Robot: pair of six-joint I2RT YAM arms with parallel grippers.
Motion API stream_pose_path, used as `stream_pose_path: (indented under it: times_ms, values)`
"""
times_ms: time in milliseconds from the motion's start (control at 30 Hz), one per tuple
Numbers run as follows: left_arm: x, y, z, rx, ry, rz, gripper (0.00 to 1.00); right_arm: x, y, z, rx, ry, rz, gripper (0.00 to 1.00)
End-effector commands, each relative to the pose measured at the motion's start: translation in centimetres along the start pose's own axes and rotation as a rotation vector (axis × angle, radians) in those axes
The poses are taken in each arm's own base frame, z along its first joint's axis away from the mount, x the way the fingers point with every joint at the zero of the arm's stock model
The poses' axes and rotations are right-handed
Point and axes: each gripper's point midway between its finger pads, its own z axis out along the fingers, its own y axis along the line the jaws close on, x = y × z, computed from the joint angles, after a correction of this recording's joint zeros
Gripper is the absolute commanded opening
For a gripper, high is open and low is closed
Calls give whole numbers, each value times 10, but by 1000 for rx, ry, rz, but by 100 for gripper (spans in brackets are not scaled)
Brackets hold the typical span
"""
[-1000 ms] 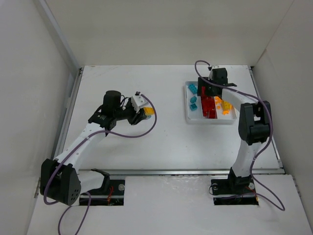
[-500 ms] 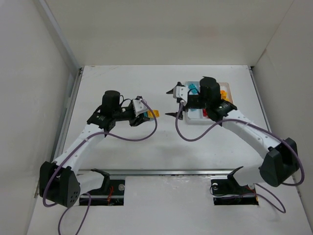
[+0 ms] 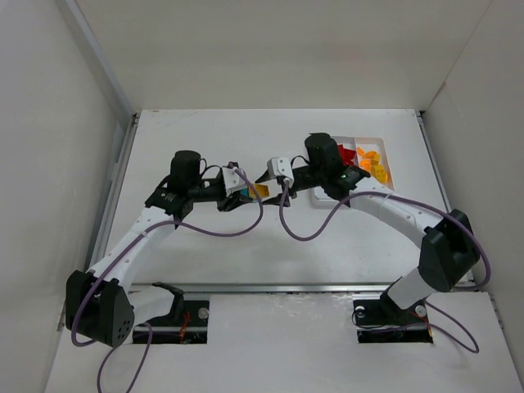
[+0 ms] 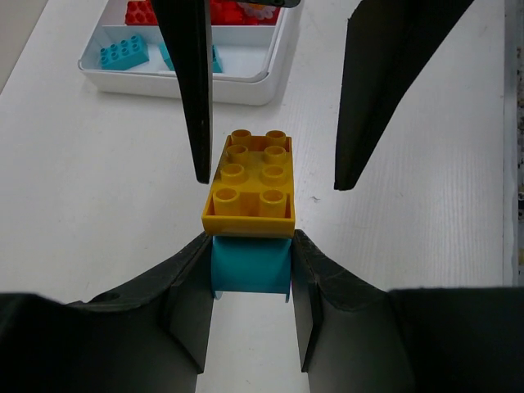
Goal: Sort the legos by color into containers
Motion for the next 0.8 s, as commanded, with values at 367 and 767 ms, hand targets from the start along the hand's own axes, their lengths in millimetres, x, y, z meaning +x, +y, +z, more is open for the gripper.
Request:
stream_pose_path:
  times_ms: [367,767]
  values:
    - [-45,0,-10,1,-109,81,0,-5,-6,17,-83,-27,58,14]
    - [-2,18,-9,-147,32,-84,0,19,-80,-89,245,19,295,0]
